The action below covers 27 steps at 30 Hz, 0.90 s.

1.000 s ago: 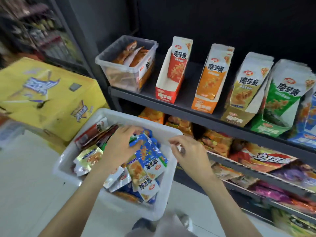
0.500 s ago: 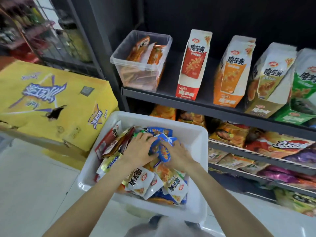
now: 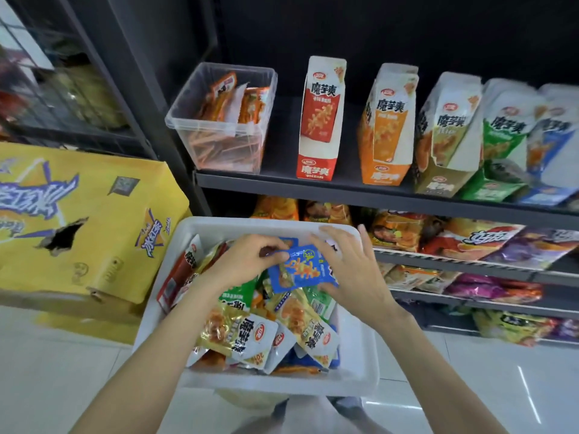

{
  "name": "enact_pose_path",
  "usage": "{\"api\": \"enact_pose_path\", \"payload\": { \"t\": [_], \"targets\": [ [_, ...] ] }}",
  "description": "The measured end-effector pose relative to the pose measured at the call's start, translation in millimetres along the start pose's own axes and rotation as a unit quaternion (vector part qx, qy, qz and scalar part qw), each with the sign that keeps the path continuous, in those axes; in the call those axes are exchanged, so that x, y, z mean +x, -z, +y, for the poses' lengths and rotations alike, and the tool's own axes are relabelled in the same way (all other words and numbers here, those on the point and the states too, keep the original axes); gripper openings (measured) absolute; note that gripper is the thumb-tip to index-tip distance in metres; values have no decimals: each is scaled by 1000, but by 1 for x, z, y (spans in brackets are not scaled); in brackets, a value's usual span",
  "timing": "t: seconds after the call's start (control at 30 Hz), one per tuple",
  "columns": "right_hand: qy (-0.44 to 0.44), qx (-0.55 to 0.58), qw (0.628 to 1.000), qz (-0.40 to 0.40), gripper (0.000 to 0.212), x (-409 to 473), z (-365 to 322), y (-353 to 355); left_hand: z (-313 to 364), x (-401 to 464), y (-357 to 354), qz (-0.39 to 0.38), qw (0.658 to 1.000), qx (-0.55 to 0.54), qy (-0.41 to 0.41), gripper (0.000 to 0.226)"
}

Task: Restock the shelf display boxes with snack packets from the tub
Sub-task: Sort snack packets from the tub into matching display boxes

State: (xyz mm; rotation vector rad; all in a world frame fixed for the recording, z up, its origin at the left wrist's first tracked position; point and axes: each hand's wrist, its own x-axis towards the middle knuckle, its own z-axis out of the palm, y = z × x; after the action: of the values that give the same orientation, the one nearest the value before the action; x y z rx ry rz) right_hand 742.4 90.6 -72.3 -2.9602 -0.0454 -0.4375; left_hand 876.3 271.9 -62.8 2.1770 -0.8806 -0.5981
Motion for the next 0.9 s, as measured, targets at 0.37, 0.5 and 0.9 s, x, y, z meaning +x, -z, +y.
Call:
{"api": "enact_pose_path", "payload": {
  "t": [0.37, 0.5, 0.9],
  "targets": [
    [-334, 457, 820, 79, 10, -39, 46, 99, 75, 5, -31, 107, 977, -63, -173, 17],
    [-377, 495, 773, 124, 17, -73, 81, 125, 132, 27, -58, 71, 970, -68, -222, 12],
    [-371, 294, 738, 481, 20, -133, 233, 211, 274, 150, -132, 154, 922, 174, -310, 35]
  ]
}}
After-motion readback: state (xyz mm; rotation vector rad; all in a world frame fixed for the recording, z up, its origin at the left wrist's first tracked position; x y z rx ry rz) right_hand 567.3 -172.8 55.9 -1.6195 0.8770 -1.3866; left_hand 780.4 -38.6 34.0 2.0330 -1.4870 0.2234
